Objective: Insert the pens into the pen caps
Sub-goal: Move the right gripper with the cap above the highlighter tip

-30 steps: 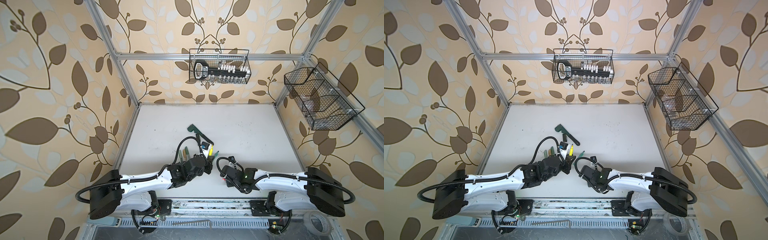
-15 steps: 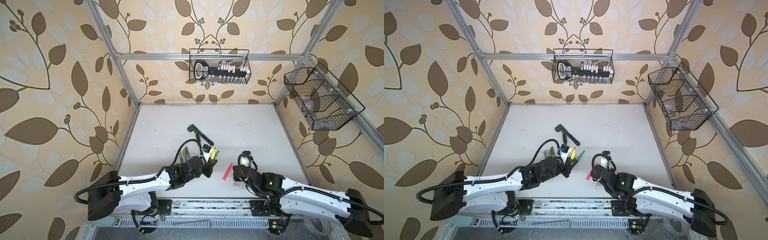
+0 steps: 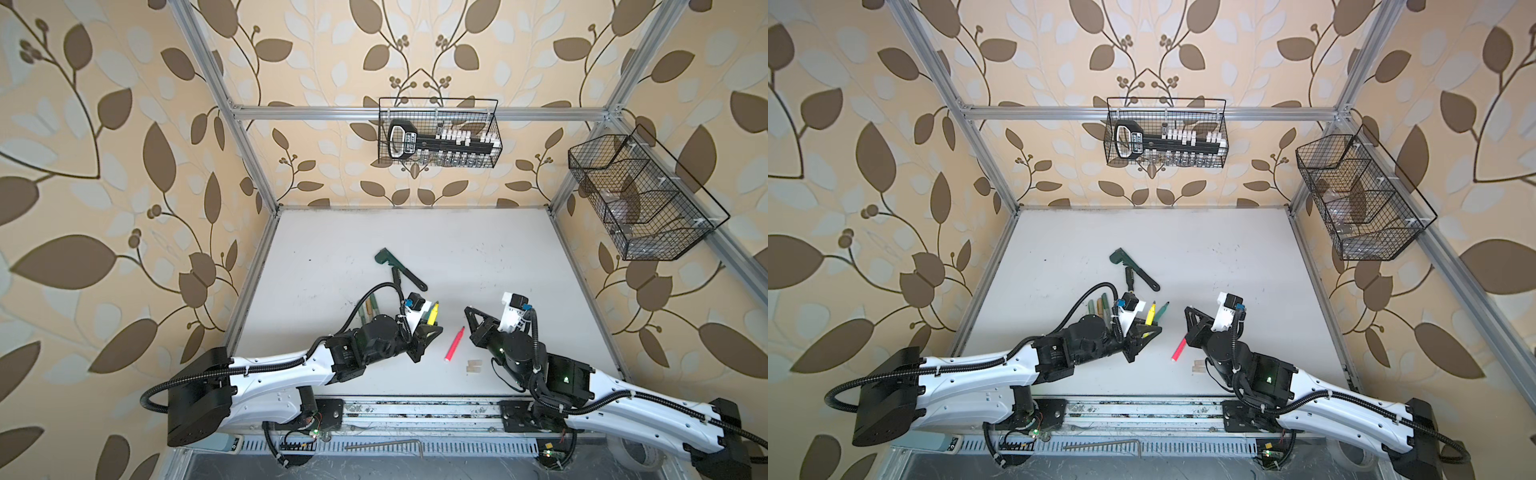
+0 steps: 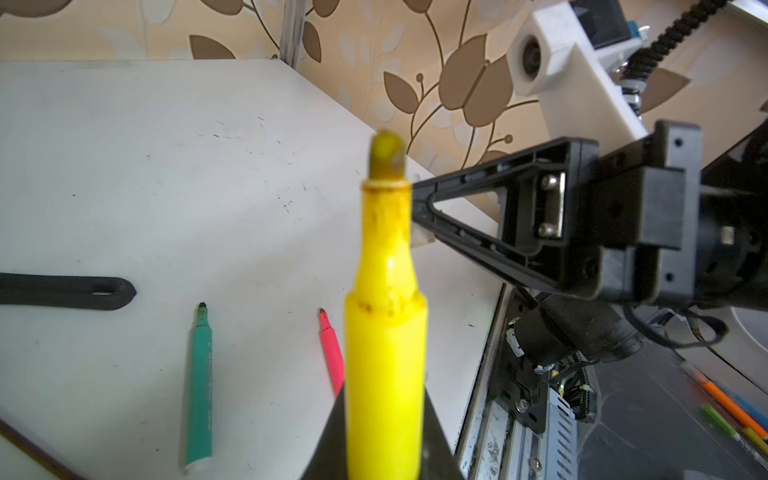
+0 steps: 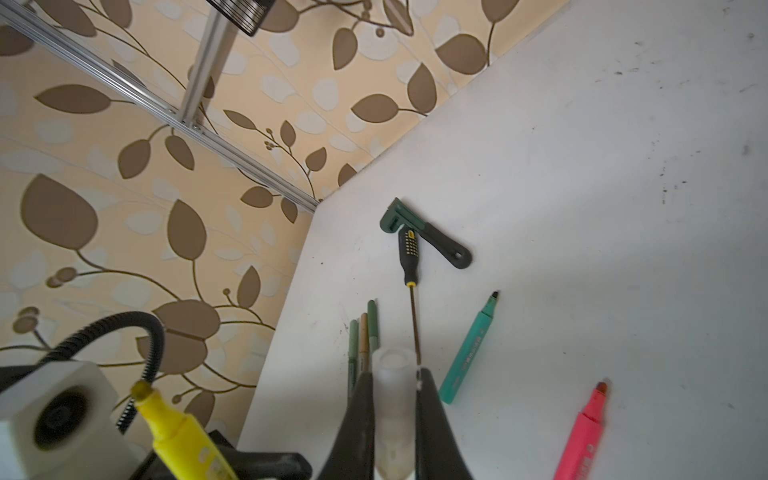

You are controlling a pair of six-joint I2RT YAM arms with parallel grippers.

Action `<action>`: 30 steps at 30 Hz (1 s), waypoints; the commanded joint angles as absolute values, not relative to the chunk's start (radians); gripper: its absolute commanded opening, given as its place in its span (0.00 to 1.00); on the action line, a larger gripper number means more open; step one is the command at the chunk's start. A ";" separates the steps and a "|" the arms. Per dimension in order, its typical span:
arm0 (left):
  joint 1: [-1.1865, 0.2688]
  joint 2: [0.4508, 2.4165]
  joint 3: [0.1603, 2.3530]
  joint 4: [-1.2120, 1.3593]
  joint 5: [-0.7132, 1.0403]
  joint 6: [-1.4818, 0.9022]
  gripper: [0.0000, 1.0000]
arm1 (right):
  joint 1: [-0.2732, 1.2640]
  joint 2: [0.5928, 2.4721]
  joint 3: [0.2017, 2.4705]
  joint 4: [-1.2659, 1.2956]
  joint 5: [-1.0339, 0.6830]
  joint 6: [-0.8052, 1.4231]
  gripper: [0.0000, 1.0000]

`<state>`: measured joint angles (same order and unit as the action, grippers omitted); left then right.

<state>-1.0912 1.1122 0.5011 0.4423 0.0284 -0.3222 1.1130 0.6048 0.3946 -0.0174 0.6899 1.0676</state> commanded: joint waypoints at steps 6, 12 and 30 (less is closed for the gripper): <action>-1.085 1.111 0.499 0.523 0.094 -0.311 0.00 | 1.123 0.761 0.503 0.249 0.648 0.995 0.03; -1.085 1.118 0.504 0.513 0.073 -0.317 0.00 | 1.153 0.834 0.556 0.303 0.648 0.939 0.02; -1.086 1.110 0.501 0.508 0.049 -0.316 0.00 | 1.196 0.860 0.567 0.310 0.667 0.888 0.00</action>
